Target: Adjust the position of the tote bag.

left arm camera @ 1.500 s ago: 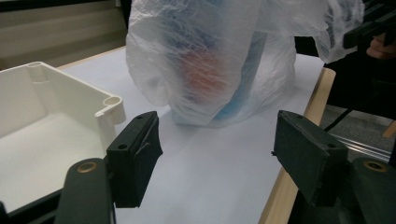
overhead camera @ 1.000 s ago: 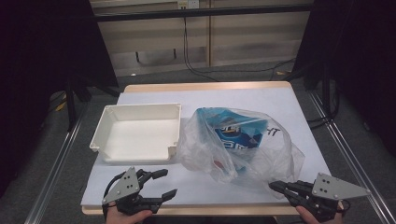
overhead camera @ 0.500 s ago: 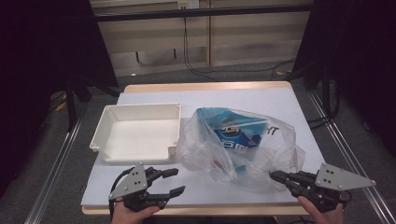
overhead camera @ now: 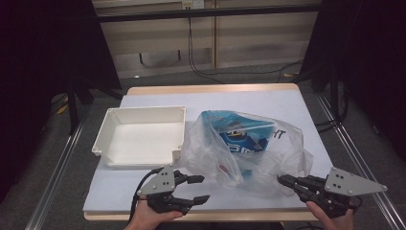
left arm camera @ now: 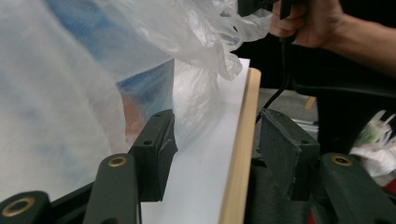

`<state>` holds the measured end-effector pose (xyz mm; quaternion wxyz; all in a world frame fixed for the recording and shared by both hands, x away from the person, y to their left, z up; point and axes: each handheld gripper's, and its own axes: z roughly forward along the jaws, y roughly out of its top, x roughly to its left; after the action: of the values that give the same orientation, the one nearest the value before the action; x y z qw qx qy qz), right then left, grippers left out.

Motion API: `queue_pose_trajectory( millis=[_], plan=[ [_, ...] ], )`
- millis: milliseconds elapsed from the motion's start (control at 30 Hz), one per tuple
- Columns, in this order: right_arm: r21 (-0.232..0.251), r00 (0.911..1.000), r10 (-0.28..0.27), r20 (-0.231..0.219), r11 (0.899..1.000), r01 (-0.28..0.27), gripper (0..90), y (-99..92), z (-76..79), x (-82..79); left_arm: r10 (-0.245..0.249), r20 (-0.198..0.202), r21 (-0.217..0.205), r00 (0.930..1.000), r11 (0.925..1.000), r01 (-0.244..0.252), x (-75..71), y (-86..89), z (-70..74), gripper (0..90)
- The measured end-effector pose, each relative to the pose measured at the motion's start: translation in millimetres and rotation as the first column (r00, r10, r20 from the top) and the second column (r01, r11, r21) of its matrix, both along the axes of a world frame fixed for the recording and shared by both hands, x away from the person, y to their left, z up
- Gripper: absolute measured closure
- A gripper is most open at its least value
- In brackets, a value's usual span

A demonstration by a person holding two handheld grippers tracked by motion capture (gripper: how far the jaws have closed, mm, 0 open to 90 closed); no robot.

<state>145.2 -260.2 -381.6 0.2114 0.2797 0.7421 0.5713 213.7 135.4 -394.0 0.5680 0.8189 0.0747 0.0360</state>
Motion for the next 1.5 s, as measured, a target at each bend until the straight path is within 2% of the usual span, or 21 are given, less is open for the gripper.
queue_pose_trajectory(
  millis=[100, 133, 233, 300, 333, 367, 433, 500, 533, 700, 733, 833, 867, 933, 1000, 1067, 1167, 1200, 1267, 1400, 1500],
  plan=[
    [-0.012, 1.0000, -0.002, 0.000, 1.000, 0.002, 89.8, 0.0, -0.4, -0.5, -0.005, -0.020, -0.012, 0.9998, 0.9999, 0.005, 1.1, -4.2, 0.5, 45.6],
    [-0.008, 1.0000, 0.002, -0.001, 1.000, -0.002, 89.8, 0.8, -1.2, -0.7, -0.036, -0.027, -0.017, 0.9990, 0.9992, 0.036, 3.1, -9.8, 0.8, 45.1],
    [-0.023, 1.0000, -0.008, -0.004, 1.000, 0.008, 89.9, 2.0, -1.4, -1.8, -0.059, -0.048, -0.042, 0.9971, 0.9975, 0.057, 3.9, -17.1, 0.8, 43.3],
    [-0.019, 1.0000, 0.003, 0.001, 1.000, -0.003, 89.9, 2.3, -1.6, -1.2, -0.045, -0.052, -0.028, 0.9976, 0.9987, 0.044, 3.5, -18.2, 1.6, 42.2],
    [-0.019, 1.0000, 0.003, 0.001, 1.000, -0.003, 89.9, 2.5, -1.3, -1.4, -0.047, -0.063, -0.046, 0.9969, 0.9980, 0.045, 6.0, -22.2, 0.4, 41.5],
    [-0.022, 1.0000, 0.003, 0.005, 1.000, -0.002, 89.9, 2.6, -1.1, -1.5, -0.030, -0.063, -0.041, 0.9976, 0.9988, 0.028, 7.2, -22.8, 0.7, 41.2],
    [-0.023, 1.0000, 0.002, 0.006, 1.000, -0.002, 89.9, 2.7, -1.0, -1.8, -0.050, -0.072, -0.054, 0.9962, 0.9975, 0.046, 9.3, -23.6, 0.3, 41.2],
    [-0.026, 1.0000, -0.003, 0.007, 1.000, 0.003, 89.9, 2.8, -0.8, -2.4, -0.035, -0.083, -0.058, 0.9959, 0.9979, 0.031, 12.8, -26.0, -0.1, 41.3],
    [-0.027, 1.0000, -0.001, 0.008, 1.000, 0.002, 89.9, 2.8, -0.9, -2.4, -0.030, -0.091, -0.076, 0.9954, 0.9968, 0.023, 16.1, -27.9, -0.4, 42.1],
    [-0.032, 0.9999, -0.007, 0.008, 0.999, 0.007, 89.9, 2.4, -1.2, -2.6, -0.007, -0.101, -0.084, 0.9948, 0.9965, -0.002, 20.9, -30.9, -0.1, 53.2],
    [-0.033, 0.9999, -0.009, 0.007, 0.999, 0.009, 89.9, 2.1, -1.0, -2.9, -0.024, -0.105, -0.086, 0.9942, 0.9962, 0.015, 23.0, -32.1, 0.2, 57.9],
    [-0.025, 0.9999, -0.001, 0.012, 1.000, 0.001, 89.9, 2.1, -0.7, -2.7, -0.026, -0.098, -0.090, 0.9949, 0.9958, 0.017, 23.6, -34.3, 1.1, 67.3],
    [-0.027, 0.9999, -0.002, 0.013, 1.000, 0.003, 89.9, 1.9, -0.4, -2.8, -0.040, -0.101, -0.110, 0.9941, 0.9935, 0.029, 25.3, -35.7, 1.8, 70.7],
    [-0.028, 0.9999, -0.001, 0.011, 1.000, 0.002, 89.9, 2.1, -0.2, -3.0, -0.034, -0.097, -0.102, 0.9947, 0.9945, 0.024, 26.1, -36.5, 3.9, 72.9],
    [-0.031, 0.9999, -0.003, 0.015, 0.999, 0.004, 89.9, 2.1, -0.5, -3.1, -0.033, -0.082, -0.094, 0.9961, 0.9953, 0.025, 26.0, -37.4, 6.0, 82.2],
    [-0.027, 0.9999, -0.001, 0.015, 1.000, 0.002, 89.9, 2.0, -0.4, -3.1, -0.034, -0.088, -0.096, 0.9955, 0.9951, 0.026, 26.3, -36.8, 7.6, 89.7],
    [-0.025, 0.9999, -0.005, 0.016, 1.000, 0.006, 89.9, 1.0, 0.7, -3.3, -0.038, -0.078, -0.089, 0.9962, 0.9955, 0.031, 26.2, -34.7, 12.1, 90.0],
    [-0.027, 0.9998, -0.005, 0.018, 1.000, 0.005, 89.9, 0.6, 1.1, -3.2, -0.046, -0.082, -0.106, 0.9956, 0.9937, 0.037, 26.1, -34.0, 13.4, 90.0],
    [-0.023, 0.9998, -0.002, 0.019, 1.000, 0.002, 89.9, 0.5, 1.6, -3.2, -0.041, -0.077, -0.098, 0.9962, 0.9947, 0.033, 25.8, -32.4, 15.7, 90.0],
    [-0.022, 0.9997, 0.000, 0.023, 1.000, 0.001, 89.9, 0.0, 3.3, -3.8, -0.037, -0.065, -0.112, 0.9972, 0.9933, 0.029, 23.9, -23.9, 24.7, 90.0],
    [-0.019, 0.9996, -0.007, 0.026, 1.000, 0.007, 90.0, -1.4, 4.7, -2.6, -0.041, -0.058, -0.137, 0.9975, 0.9900, 0.033, 22.9, -17.1, 31.5, 90.0]
  ],
)
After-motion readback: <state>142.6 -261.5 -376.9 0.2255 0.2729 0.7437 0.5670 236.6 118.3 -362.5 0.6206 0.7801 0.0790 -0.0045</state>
